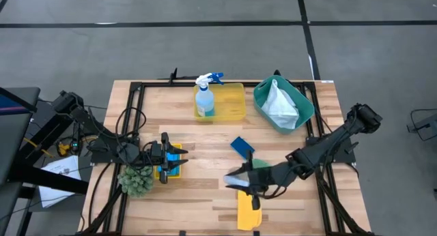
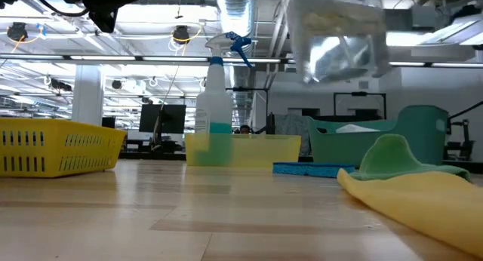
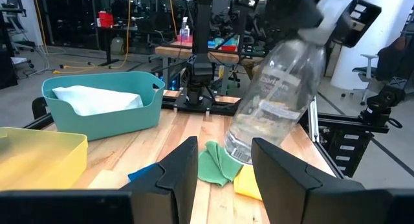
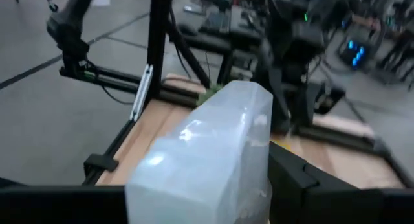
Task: Pick & Place Kitchen Items
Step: Put the transparent spray bottle into the top yellow bin
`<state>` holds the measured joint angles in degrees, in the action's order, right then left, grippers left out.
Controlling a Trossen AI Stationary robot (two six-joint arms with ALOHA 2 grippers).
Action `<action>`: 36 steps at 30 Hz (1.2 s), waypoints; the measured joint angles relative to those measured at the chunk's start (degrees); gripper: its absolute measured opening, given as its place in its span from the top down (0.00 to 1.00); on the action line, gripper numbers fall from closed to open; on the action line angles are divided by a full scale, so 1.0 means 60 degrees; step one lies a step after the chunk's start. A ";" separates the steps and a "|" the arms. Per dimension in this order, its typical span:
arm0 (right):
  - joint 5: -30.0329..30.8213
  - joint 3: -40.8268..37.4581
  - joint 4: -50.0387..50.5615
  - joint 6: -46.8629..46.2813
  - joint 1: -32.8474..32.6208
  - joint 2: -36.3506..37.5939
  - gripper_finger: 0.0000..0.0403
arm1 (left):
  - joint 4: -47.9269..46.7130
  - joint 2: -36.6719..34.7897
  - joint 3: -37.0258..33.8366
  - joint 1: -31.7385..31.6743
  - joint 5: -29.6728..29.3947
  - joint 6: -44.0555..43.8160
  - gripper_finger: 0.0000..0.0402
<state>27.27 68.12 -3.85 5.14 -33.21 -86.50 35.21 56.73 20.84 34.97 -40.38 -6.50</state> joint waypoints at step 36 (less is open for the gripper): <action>-0.3069 -0.4153 -1.0161 -0.1326 0.2122 -0.2009 0.67 | -0.0125 0.0000 0.0000 -0.0001 0.0000 0.0002 0.65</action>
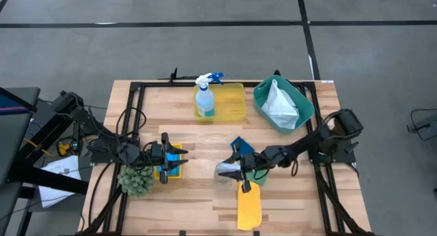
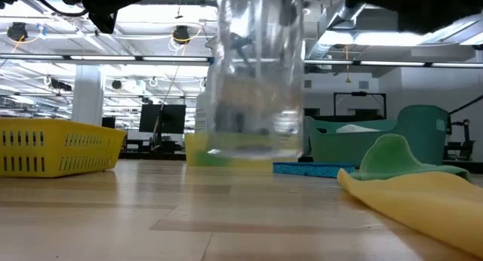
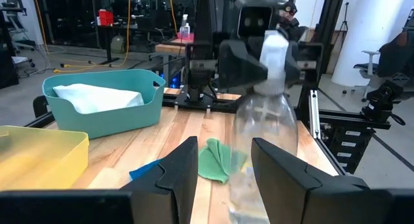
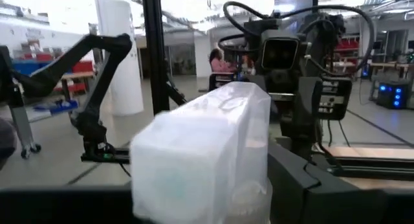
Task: Pick & Place Kitchen Items
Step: Put the transparent spray bottle into the top yellow bin
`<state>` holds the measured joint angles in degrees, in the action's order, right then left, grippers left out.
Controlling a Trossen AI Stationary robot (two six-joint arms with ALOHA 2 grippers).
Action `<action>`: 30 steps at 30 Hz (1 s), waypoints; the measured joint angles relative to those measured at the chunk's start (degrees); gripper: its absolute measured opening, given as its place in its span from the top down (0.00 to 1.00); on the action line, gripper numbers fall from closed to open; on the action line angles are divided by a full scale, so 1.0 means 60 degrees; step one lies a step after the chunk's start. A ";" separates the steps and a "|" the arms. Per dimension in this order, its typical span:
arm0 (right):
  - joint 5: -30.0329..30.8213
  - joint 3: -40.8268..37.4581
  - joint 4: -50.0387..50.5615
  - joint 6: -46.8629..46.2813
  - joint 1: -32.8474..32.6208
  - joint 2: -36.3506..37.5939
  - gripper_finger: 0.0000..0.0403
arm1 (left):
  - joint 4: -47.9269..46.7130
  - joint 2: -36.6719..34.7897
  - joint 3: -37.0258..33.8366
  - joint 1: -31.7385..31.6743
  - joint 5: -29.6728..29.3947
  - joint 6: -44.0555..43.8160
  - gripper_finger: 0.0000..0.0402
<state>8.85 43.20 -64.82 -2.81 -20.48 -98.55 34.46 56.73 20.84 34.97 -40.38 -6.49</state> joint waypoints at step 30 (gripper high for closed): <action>0.0778 0.0623 -0.0230 0.0592 -0.1397 -0.1259 0.64 | 0.0004 0.0000 -0.0002 0.0003 -0.0002 -0.0071 0.65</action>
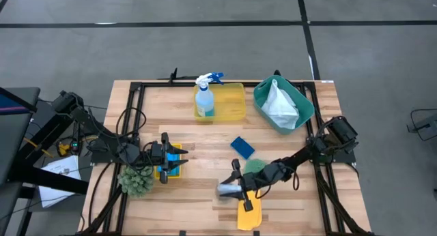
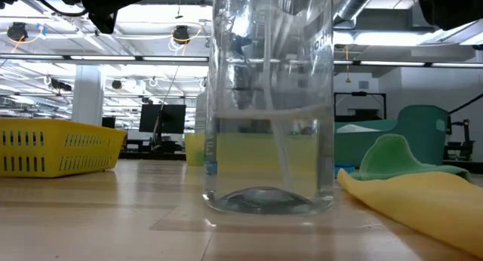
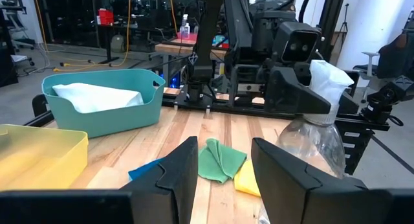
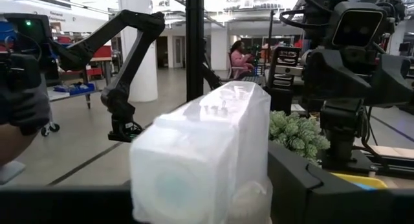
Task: Pick & Place Kitchen Items
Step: Put the transparent spray bottle into the top yellow bin
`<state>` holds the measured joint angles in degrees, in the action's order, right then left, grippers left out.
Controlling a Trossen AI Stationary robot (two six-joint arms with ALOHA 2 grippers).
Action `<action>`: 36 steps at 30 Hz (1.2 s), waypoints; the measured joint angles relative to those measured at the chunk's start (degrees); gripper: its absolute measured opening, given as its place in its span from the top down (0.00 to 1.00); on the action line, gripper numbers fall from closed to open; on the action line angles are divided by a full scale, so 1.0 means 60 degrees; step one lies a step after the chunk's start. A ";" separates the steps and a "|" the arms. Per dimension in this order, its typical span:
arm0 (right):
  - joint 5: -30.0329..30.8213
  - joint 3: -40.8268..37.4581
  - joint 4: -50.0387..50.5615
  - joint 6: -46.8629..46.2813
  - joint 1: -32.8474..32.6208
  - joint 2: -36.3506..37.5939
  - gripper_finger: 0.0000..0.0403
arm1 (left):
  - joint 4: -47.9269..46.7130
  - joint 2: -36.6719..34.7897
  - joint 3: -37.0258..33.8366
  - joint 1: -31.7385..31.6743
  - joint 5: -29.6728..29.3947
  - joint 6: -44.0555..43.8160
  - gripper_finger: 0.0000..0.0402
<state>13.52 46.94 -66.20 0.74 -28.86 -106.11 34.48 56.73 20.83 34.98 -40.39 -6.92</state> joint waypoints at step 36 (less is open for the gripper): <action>-0.0029 -0.0011 -0.0163 -0.0872 -0.0003 -0.0003 0.04 | 0.0011 0.0002 0.0002 -0.0002 0.0001 -0.0150 0.65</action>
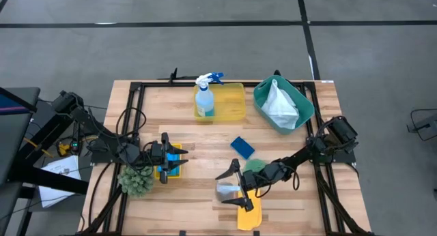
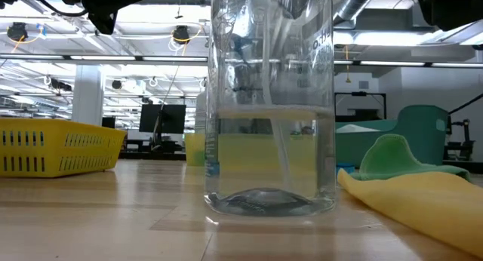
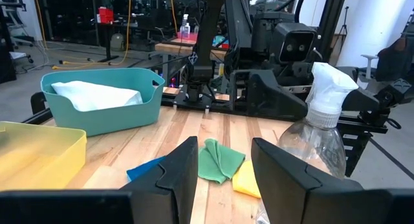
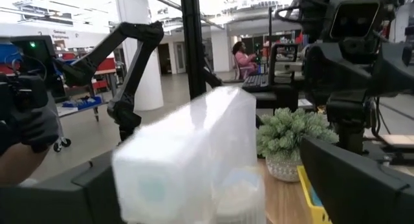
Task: Pick & Place Kitchen Items
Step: Put the transparent spray bottle into the top yellow bin
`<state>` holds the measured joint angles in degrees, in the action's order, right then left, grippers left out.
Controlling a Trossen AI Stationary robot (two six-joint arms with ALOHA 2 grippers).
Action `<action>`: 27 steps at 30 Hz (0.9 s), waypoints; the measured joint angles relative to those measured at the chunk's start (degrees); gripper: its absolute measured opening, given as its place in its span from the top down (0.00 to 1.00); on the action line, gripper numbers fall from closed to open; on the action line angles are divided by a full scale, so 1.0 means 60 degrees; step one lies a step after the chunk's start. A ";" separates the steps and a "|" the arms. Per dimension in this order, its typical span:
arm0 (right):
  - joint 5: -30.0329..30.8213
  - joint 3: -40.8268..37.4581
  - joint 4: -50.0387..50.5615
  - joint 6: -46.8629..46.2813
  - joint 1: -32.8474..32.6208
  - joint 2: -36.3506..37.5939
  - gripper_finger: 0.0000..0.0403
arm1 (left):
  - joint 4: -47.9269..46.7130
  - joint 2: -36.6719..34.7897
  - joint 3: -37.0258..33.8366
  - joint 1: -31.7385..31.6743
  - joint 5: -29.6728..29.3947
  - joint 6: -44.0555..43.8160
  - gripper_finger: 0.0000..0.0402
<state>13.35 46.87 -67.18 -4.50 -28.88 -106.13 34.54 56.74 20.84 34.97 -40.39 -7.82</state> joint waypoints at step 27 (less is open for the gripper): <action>0.1374 -0.0007 0.9354 -0.2684 -0.0965 0.4430 0.02 | -0.0007 -0.0002 0.0000 -0.0001 0.0001 -0.0028 0.65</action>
<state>21.59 46.83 -11.06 -20.60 -34.67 -79.55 34.50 56.73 20.84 34.96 -40.38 -7.99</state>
